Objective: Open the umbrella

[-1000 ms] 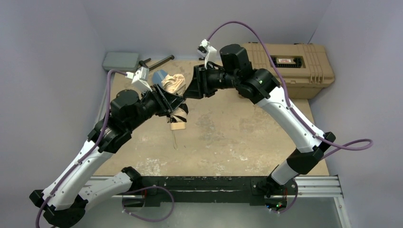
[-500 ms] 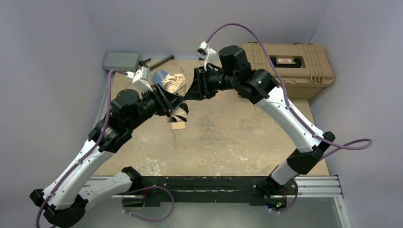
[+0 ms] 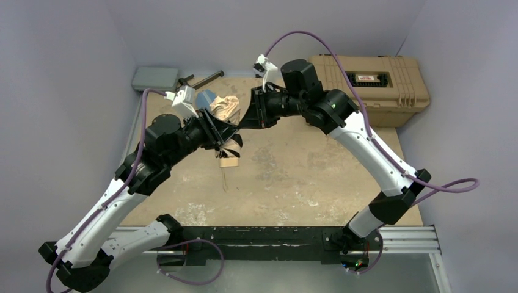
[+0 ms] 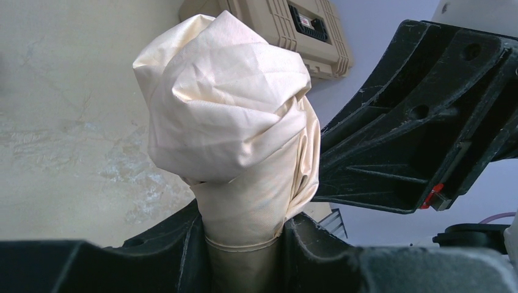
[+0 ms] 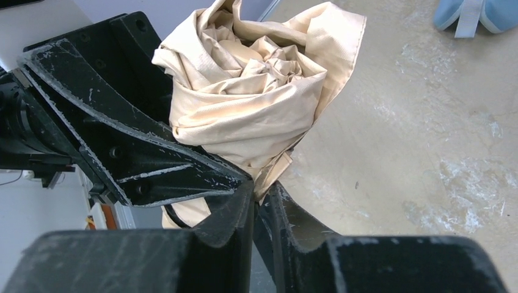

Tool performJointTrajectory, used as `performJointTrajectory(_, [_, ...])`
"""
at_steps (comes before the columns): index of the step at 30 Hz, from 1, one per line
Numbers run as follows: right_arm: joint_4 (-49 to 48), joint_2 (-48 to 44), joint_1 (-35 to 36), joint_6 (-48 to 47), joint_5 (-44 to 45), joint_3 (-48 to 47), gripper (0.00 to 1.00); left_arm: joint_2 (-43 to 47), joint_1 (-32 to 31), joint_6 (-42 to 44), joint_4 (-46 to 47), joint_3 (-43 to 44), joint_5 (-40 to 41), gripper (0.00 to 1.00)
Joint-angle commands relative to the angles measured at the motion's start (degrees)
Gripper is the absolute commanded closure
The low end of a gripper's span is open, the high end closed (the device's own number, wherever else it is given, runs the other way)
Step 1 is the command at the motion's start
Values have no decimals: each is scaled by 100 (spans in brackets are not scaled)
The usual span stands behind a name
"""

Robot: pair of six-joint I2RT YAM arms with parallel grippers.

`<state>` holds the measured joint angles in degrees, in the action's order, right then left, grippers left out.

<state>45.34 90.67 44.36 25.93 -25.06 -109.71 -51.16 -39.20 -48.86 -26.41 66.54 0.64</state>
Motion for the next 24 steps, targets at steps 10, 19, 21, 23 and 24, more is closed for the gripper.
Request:
performJointTrajectory(10, [-410,-346,27,-587,270,819,100,190,-114,-22,1111,238,-820,100])
performJointTrajectory(19, [-2000,-1457,25,-1262,421,2060,100,87,-111,-437,1250,185,-1390,100])
performJointTrajectory(21, [-2524,-1798,36,-1415,521,2520,100,52,-110,-589,1271,184,-1510,100])
performJointTrajectory(23, [-2968,-2142,32,-1553,701,3015,100,36,-111,-800,1443,164,-1649,100])
performJointTrajectory(24, [-3173,-2277,34,-1626,769,3196,100,36,-112,-902,1586,124,-1720,100])
